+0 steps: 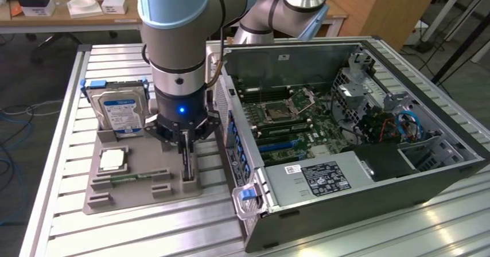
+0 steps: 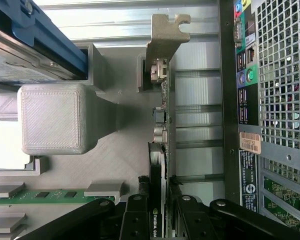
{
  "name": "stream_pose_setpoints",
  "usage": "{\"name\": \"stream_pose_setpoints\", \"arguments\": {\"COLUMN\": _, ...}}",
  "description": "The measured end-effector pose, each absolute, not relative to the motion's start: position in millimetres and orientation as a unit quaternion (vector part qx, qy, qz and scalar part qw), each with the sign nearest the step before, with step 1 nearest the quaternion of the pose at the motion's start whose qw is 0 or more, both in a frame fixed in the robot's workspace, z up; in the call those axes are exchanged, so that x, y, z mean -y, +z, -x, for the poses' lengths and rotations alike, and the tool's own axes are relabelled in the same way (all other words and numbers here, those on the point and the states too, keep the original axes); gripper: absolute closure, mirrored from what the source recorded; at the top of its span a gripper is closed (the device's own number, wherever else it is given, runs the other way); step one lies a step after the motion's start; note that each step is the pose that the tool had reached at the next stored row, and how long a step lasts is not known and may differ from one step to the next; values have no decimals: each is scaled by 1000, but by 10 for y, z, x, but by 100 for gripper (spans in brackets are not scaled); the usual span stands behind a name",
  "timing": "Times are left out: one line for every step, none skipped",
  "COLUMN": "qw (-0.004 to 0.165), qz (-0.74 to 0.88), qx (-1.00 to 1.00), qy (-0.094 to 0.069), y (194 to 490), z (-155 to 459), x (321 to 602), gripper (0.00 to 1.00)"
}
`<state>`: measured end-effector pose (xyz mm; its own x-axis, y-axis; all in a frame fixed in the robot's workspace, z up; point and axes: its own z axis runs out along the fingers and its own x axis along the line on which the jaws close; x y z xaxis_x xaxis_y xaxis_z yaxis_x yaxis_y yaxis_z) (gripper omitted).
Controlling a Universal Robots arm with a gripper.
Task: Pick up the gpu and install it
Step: 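Pick up the gpu and move the gpu toward the slot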
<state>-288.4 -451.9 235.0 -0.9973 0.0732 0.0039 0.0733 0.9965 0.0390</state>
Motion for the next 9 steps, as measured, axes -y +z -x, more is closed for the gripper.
{"name": "stream_pose_setpoints", "arguments": {"qw": 1, "qz": 37, "qx": 999, "qy": -20, "y": 2350, "z": 2884, "x": 4519, "gripper": 74}}
{"name": "stream_pose_setpoints", "arguments": {"qw": 1, "qz": 37, "qx": 999, "qy": -20, "y": 2350, "z": 2884, "x": 4519, "gripper": 74}}
{"name": "stream_pose_setpoints", "arguments": {"qw": 1, "qz": 37, "qx": 999, "qy": -20, "y": 2350, "z": 2884, "x": 4519, "gripper": 74}}
{"name": "stream_pose_setpoints", "arguments": {"qw": 1, "qz": 37, "qx": 999, "qy": -20, "y": 2350, "z": 2884, "x": 4519, "gripper": 74}}
{"name": "stream_pose_setpoints", "arguments": {"qw": 1, "qz": 37, "qx": 999, "qy": -20, "y": 2350, "z": 2884, "x": 4519, "gripper": 74}}
{"name": "stream_pose_setpoints", "arguments": {"qw": 1, "qz": 37, "qx": 999, "qy": -20, "y": 2352, "z": 2884, "x": 4518, "gripper": 74}}
{"name": "stream_pose_setpoints", "arguments": {"qw": 1, "qz": 37, "qx": 999, "qy": -20, "y": 2359, "z": 2884, "x": 4518, "gripper": 74}}
{"name": "stream_pose_setpoints", "arguments": {"qw": 1, "qz": 37, "qx": 999, "qy": -20, "y": 2370, "z": 2884, "x": 4519, "gripper": 74}}
{"name": "stream_pose_setpoints", "arguments": {"qw": 1, "qz": 37, "qx": 999, "qy": -20, "y": 2383, "z": 2884, "x": 4518, "gripper": 74}}
